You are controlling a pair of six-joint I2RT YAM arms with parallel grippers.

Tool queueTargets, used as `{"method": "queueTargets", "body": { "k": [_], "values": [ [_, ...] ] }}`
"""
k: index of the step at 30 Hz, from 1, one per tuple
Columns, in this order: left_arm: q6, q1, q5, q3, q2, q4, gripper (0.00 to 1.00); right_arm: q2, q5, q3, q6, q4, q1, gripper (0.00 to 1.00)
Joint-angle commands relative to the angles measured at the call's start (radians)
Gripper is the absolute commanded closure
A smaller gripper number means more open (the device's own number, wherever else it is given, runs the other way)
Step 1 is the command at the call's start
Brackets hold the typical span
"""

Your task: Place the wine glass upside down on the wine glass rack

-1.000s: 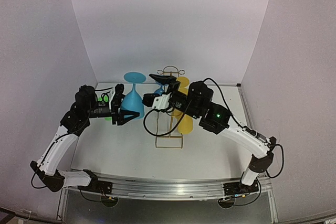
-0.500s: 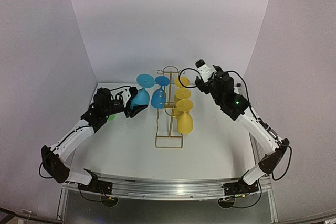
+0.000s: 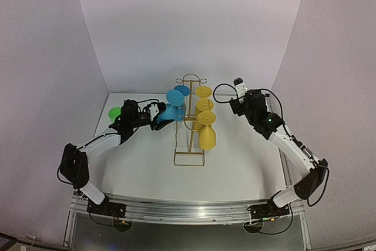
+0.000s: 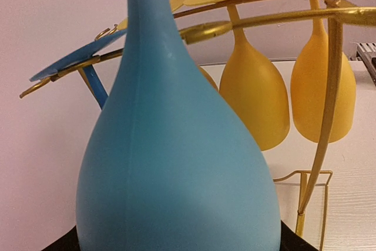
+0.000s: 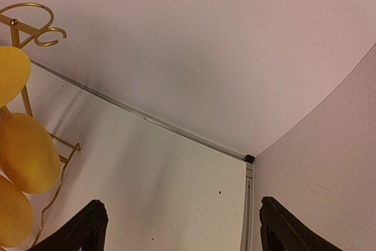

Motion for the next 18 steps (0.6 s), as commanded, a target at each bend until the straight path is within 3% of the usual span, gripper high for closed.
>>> {"method": "queueTargets", "body": {
  "k": [1, 18],
  "values": [
    [0.008, 0.006, 0.043, -0.001, 0.037, 0.123, 0.51, -0.055, -0.026, -0.024, 0.040, 0.012, -0.007, 0.16],
    [-0.040, 0.006, 0.082, -0.002, 0.118, 0.177, 0.51, -0.059, -0.062, -0.039, 0.036, 0.014, -0.011, 0.15]
  ]
}}
